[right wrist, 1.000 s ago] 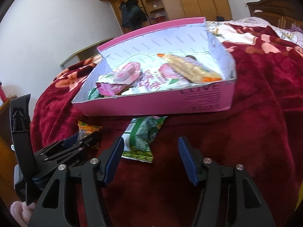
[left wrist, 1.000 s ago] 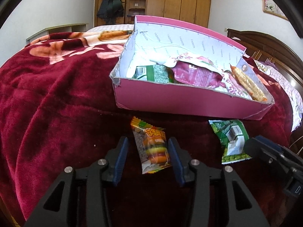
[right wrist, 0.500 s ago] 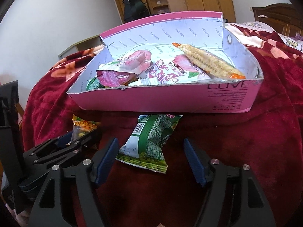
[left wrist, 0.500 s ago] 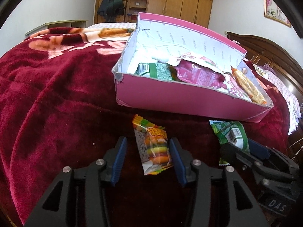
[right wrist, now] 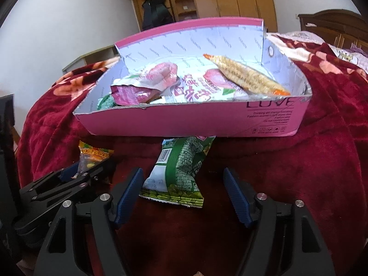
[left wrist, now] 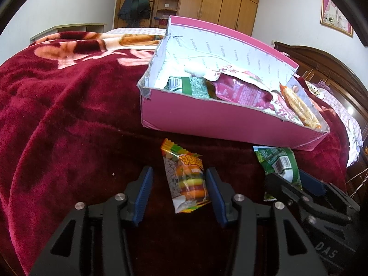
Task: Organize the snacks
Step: 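Lift the gummy candy packet with the left gripper while the right lifts the green bag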
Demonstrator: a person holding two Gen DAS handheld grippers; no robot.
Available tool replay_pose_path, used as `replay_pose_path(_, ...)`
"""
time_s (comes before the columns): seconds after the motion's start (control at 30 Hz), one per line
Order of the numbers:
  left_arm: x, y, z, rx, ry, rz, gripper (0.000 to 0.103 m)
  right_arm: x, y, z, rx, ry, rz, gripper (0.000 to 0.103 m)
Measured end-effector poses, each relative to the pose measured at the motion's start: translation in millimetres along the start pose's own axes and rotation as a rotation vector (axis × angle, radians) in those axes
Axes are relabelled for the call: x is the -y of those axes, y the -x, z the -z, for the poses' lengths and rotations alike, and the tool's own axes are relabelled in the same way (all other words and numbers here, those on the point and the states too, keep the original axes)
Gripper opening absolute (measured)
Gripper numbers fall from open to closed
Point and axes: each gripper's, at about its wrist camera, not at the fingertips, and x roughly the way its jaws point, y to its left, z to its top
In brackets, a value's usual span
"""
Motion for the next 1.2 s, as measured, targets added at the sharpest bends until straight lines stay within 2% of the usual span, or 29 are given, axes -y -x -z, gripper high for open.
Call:
replay_pose_path(0.33, 0, 0, 0, -0.002, -0.001, -0.001, 0.05, -3, -8, -2, -0.021, 0.001, 0.012, 0.071)
replay_pose_path(0.43, 0, 0, 0, -0.002, -0.004, -0.004, 0.05, -2, -7, -1, -0.016, -0.004, 0.024, 0.066)
replay_pose_path(0.67, 1, 0, 0, 0.002, -0.005, -0.002, 0.05, 3, -3, 0, -0.006, -0.031, 0.034, 0.045)
replay_pose_path(0.87, 0, 1, 0, 0.004, -0.003, 0.001, 0.049, 6, 3, 1, 0.001, -0.05, 0.018, 0.043)
replay_pose_path(1.1, -1, 5, 0, 0.006, 0.012, 0.004, 0.036, 14, 11, 3, 0.011, -0.071, -0.008, 0.043)
replay_pose_path(1.2, -1, 7, 0, 0.007, 0.017, 0.005, 0.035, 16, 14, 5, 0.013, -0.074, -0.015, 0.043)
